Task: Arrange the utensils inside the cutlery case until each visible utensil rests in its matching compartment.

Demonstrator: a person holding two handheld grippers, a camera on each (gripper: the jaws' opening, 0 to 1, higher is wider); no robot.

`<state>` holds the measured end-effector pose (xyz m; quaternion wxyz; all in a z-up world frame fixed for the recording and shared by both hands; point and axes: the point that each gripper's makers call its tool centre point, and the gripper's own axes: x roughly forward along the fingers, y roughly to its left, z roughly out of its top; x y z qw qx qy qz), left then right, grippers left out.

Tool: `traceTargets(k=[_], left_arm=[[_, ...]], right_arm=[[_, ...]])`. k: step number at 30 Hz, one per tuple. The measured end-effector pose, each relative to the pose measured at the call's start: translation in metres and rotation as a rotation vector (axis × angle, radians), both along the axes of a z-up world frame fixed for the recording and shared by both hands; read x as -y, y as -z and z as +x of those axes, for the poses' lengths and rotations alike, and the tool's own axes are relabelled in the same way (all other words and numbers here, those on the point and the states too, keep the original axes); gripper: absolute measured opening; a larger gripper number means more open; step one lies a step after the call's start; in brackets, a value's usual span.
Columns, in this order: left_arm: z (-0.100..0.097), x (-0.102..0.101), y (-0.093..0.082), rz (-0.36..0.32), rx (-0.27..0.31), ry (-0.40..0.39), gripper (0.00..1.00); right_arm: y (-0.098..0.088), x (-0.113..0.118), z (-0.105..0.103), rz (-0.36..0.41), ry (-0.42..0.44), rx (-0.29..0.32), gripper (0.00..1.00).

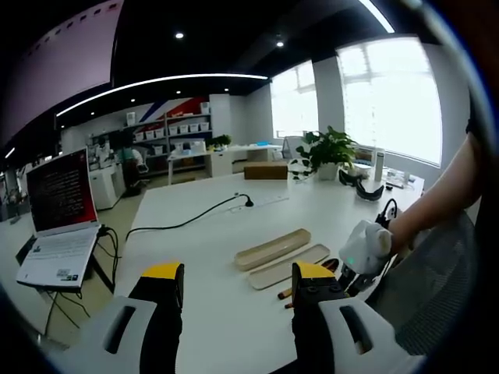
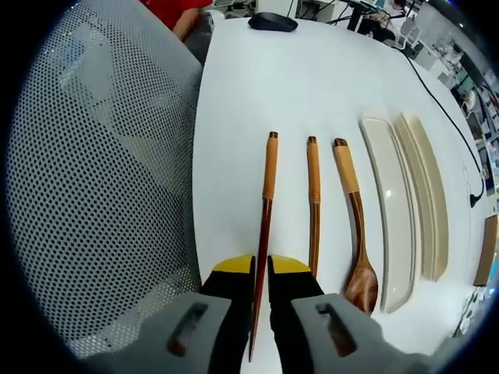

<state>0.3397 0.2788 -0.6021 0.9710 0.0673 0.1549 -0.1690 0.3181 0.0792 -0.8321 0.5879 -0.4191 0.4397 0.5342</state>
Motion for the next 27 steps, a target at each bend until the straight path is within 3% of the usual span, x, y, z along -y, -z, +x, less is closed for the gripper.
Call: traceTargets(k=[18,27], left_arm=[[-0.0002,0.0004,0.0003,-0.001,0.000,0.002,0.57],[0.0001,0.0000,-0.0008,-0.001,0.005,-0.001,0.57]], right_arm=[[0.0013,0.0001,0.0022,0.003,0.041,-0.011,0.01],[0.0013,-0.0006,0.0015,-0.009,0.014,-0.022,0.00]])
